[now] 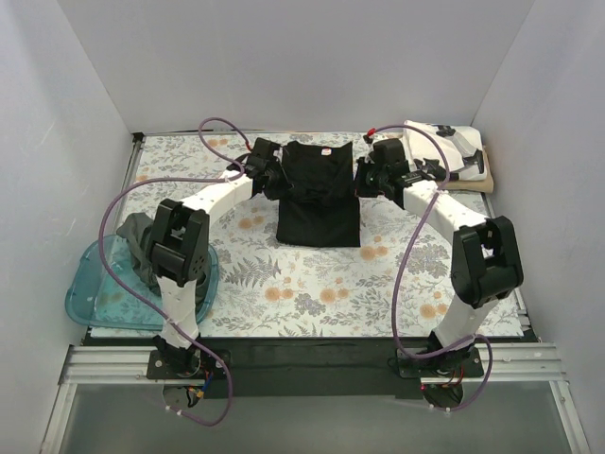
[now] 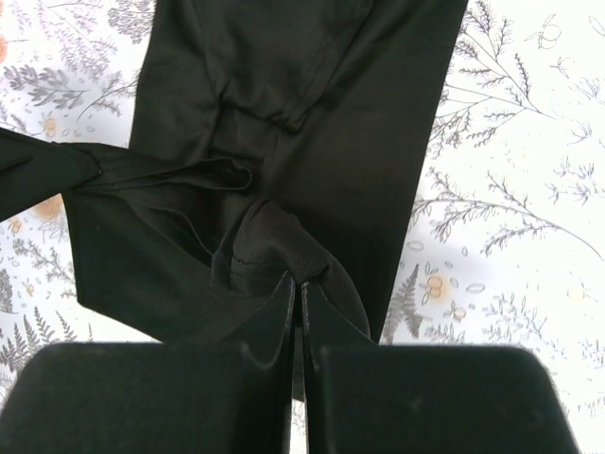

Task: Fold and stack the t-shirts
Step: Fold the tshirt

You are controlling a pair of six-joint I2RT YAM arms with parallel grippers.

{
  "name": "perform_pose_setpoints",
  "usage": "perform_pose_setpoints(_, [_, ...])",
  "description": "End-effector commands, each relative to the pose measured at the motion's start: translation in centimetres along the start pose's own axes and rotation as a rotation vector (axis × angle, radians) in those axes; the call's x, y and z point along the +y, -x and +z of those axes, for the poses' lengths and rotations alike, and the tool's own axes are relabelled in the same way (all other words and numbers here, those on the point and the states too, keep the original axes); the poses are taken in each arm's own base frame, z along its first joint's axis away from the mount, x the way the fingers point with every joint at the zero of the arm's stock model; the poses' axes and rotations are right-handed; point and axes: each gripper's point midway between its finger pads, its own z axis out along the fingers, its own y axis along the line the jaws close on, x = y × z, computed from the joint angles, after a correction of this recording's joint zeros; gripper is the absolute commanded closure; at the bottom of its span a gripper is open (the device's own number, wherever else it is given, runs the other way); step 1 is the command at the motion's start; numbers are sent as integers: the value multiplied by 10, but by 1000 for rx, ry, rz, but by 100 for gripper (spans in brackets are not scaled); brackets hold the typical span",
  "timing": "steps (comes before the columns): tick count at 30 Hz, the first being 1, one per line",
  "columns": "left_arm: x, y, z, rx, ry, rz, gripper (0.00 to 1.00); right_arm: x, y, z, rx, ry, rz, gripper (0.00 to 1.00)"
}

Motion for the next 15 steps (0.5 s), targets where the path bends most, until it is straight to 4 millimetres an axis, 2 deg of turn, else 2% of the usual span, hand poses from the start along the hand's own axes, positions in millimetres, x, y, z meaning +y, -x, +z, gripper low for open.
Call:
perform_pose_setpoints(1, [-9,21,4,-5,-50,21,100,3,27,8,-36,66,-13,99])
perform_pose_setpoints(3, [-4,25,12,-3,-42,12,100,-5,26,20,-16,71,-15,99])
perform_pose_setpoints(5, [-1,27,21,6,-39,7,100,-10,33,26,-20,77,-21,99])
perform_pose_setpoints(6, [2,30,24,6,-38,1,99,-17,28,35,3,74,-16,99])
perform_pose_setpoints(7, [6,30,30,11,-30,-3,98,-17,34,38,-5,82,-19,99])
perform_pose_setpoints(8, [5,34,31,3,-35,2,96,-24,28,47,18,91,-20,99])
perform_pose_setpoints(11, [4,37,38,11,-52,18,75,-29,25,59,47,135,-9,98])
perform_pose_setpoints(12, [2,39,38,10,-61,33,57,-30,26,61,47,146,-17,94])
perform_pose_setpoints(14, [-2,41,36,12,-82,46,41,-29,29,63,50,180,-40,74])
perform_pose_setpoints(15, [-4,42,34,10,-87,54,36,-28,30,64,48,187,-62,65])
